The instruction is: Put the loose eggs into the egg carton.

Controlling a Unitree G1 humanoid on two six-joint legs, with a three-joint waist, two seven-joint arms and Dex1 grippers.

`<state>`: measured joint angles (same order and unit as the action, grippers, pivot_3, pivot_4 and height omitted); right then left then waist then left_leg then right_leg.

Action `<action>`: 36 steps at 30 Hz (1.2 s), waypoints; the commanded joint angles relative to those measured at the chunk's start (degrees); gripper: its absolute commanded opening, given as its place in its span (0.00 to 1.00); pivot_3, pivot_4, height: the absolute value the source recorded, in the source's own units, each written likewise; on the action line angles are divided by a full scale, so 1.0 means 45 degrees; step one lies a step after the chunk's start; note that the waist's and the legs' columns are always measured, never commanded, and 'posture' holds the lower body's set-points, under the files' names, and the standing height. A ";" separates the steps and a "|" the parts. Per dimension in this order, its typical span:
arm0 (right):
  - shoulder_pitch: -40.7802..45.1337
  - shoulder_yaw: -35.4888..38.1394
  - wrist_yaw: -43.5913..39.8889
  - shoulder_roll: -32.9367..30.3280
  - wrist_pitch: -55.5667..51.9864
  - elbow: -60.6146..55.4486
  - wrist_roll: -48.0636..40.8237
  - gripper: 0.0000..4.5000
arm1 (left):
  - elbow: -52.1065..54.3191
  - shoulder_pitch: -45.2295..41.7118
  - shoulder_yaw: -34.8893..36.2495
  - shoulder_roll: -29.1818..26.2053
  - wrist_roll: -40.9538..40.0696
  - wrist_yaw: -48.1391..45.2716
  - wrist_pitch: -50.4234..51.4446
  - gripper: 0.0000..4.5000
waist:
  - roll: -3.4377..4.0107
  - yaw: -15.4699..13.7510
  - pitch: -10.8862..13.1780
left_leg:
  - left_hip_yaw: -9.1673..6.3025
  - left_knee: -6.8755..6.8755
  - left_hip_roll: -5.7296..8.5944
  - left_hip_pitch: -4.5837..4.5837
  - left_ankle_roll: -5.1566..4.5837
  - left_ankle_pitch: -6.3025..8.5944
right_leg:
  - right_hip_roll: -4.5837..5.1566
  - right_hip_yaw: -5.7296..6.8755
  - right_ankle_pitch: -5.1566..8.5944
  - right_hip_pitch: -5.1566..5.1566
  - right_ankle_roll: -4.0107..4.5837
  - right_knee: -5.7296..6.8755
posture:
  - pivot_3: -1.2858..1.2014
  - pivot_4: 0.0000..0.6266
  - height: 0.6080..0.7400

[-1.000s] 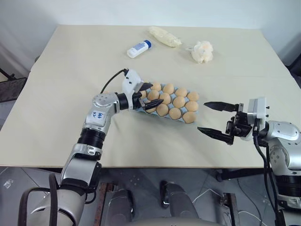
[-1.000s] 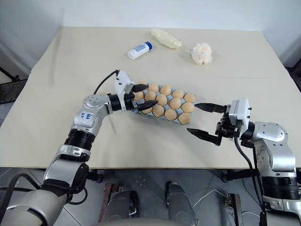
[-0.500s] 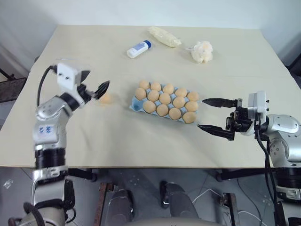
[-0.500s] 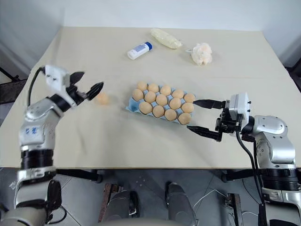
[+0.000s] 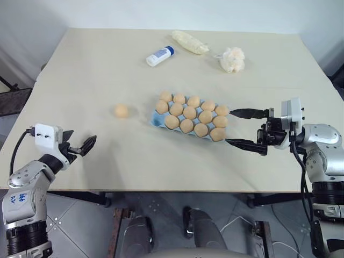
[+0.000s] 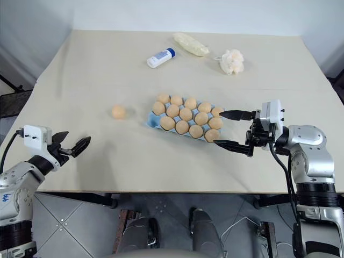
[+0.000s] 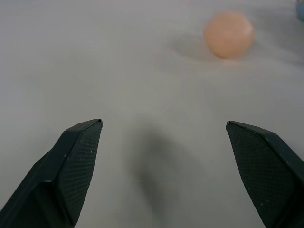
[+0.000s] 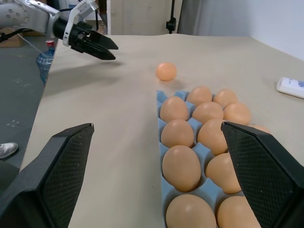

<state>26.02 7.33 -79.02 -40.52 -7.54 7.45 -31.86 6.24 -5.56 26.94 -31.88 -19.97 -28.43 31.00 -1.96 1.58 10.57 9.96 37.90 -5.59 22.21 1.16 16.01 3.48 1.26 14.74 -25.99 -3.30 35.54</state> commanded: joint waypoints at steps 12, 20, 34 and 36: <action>-0.0116 0.0231 0.0102 -0.0050 0.0124 -0.0372 0.0037 1.00 | -0.7198 -0.6896 -0.3285 0.0250 0.1580 -0.0841 -0.3805 0.99 | 0.0001 0.0075 0.0000 | 0.0020 -0.0001 -0.0007 -0.0006 -0.0053 -0.0012 | -0.0030 0.0010 -0.0057 0.0027 -0.0088 -0.0038 | 0.52 0.24 1.00; -0.0860 0.0562 0.0492 -0.0267 -0.0092 -0.1099 -0.0112 1.00 | -1.1493 -0.8708 -0.4022 0.0608 0.2325 -0.1332 -0.5902 0.99 | 0.0000 0.0001 0.0000 | 0.0053 -0.0002 -0.0017 0.0070 -0.0036 -0.0011 | -0.0047 0.0002 -0.0040 -0.0087 -0.0072 -0.0001 | 0.52 0.24 1.00; -0.1164 0.0685 0.0796 -0.0470 -0.0105 -0.1329 -0.0162 1.00 | -1.2405 -0.9833 -0.4300 0.0901 0.2510 -0.2045 -0.6935 0.40 | -0.0001 0.0002 0.0000 | 0.0050 0.0014 -0.0014 0.0075 -0.0042 -0.0015 | -0.0045 0.0003 -0.0043 -0.0088 -0.0079 0.0013 | 0.52 0.24 1.00; -0.1158 0.0661 0.0830 -0.0468 -0.0090 -0.1307 -0.0156 1.00 | -1.1727 -1.0023 -0.4451 0.1077 0.2387 -0.2441 -0.6734 0.38 | -0.0002 -0.0004 0.0001 | 0.0051 0.0017 -0.0012 0.0081 -0.0044 -0.0015 | -0.0044 0.0002 -0.0044 -0.0089 -0.0079 0.0013 | 0.52 0.24 1.00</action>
<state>20.85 7.81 -75.61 -41.76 -8.08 3.42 -31.53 -51.29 -48.34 7.65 -27.34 -8.50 -37.70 0.83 -1.98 1.56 10.57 10.19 37.98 -5.65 22.58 0.96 15.94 3.28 1.27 14.55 -26.39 -3.66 35.61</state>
